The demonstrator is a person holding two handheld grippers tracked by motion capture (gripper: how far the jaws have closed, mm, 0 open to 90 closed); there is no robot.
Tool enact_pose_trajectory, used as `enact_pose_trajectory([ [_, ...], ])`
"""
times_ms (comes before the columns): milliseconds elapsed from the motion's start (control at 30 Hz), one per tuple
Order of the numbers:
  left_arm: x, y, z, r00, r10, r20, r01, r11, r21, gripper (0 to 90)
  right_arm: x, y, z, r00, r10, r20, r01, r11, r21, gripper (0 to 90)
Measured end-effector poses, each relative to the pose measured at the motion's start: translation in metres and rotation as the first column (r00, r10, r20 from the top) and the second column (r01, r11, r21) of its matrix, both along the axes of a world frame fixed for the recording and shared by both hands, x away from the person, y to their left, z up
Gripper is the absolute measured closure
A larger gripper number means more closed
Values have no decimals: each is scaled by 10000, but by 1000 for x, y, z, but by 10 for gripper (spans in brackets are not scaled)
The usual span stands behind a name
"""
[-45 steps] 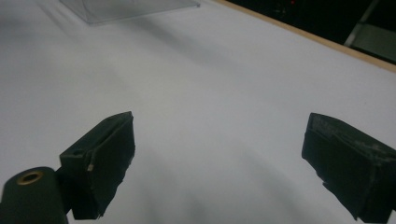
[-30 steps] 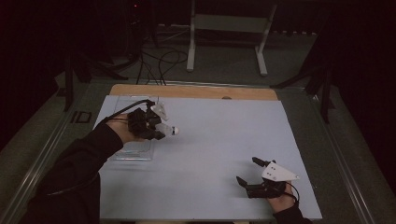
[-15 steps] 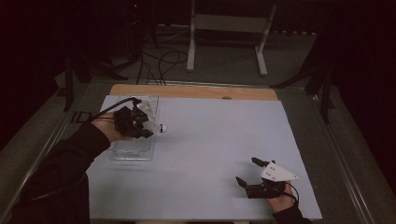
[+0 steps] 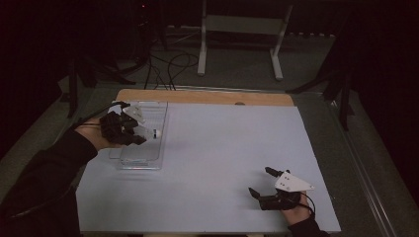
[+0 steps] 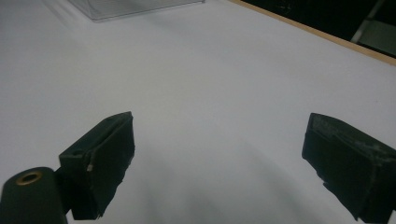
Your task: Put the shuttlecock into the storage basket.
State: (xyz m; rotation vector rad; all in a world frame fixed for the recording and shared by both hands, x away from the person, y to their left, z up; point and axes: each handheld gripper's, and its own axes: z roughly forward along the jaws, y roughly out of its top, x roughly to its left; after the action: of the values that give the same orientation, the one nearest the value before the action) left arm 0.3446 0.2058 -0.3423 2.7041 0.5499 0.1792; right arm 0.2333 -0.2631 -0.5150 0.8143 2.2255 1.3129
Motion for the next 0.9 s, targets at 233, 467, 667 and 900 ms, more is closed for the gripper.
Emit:
enact_pose_trajectory([
  [233,3,10,-3,10000,3,-18,-3,10000,-64,900,0,0,0,10000,5,-34,-5,10000,16,93],
  [467,10,17,-18,9994,296,-151,-297,9995,-59,899,0,0,-1,10000,40,-68,-40,10000,-79,94],
  [667,14,20,-33,9990,352,-263,-356,9993,-151,899,0,0,-1,9999,48,-111,-49,9999,-94,94],
  [900,17,21,-48,9995,305,-91,-307,9993,-204,897,0,1,-1,9999,63,-120,-64,9999,-106,94],
])
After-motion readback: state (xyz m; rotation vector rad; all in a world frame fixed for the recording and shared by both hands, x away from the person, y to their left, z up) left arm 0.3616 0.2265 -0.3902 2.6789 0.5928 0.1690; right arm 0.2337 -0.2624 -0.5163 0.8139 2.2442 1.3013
